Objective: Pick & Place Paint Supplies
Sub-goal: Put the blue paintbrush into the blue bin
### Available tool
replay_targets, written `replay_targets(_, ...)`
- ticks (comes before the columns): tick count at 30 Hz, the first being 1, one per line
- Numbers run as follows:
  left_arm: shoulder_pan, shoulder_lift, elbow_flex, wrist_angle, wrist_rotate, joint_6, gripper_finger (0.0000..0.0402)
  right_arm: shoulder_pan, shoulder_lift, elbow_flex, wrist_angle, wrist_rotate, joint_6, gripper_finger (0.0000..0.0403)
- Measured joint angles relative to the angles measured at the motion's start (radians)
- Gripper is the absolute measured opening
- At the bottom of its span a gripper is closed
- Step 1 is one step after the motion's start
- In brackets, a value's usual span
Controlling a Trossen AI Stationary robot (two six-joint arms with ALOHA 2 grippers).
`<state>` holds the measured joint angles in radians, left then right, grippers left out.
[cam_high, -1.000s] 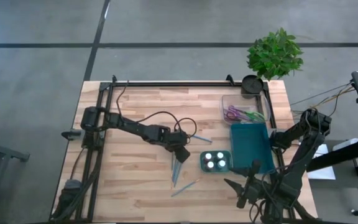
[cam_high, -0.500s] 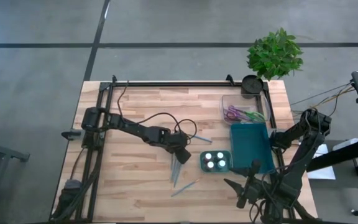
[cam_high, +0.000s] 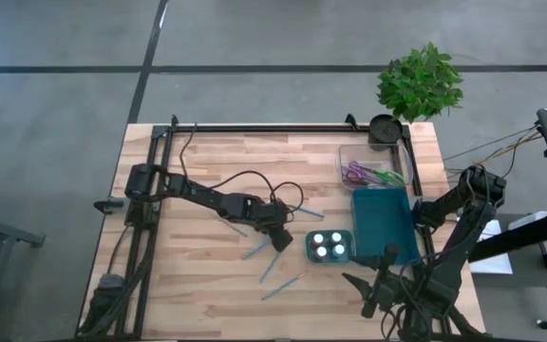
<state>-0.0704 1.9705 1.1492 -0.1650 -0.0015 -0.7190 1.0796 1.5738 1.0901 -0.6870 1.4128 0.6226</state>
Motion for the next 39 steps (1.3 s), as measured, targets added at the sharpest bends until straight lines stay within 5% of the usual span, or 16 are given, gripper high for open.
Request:
replay_targets(11,-0.019,-0.152,0.003,0.013,0.024,0.045,0.0,0.0,0.0,0.0,0.017,-0.018,-0.001,0.0217)
replay_targets(19,-0.074,-0.295,0.003,0.061,-0.067,0.146,0.0,0.0,0.0,0.0,0.025,0.029,0.068,0.0217)
replay_targets(28,-0.189,-0.4,0.004,0.432,-0.171,0.446,0.0,-0.001,0.0,0.0,0.03,0.082,0.146,0.0217)
replay_targets(39,-0.221,-0.31,0.005,0.655,-0.134,0.658,0.0,-0.046,-0.009,0.0,0.169,0.05,0.111,0.0217)
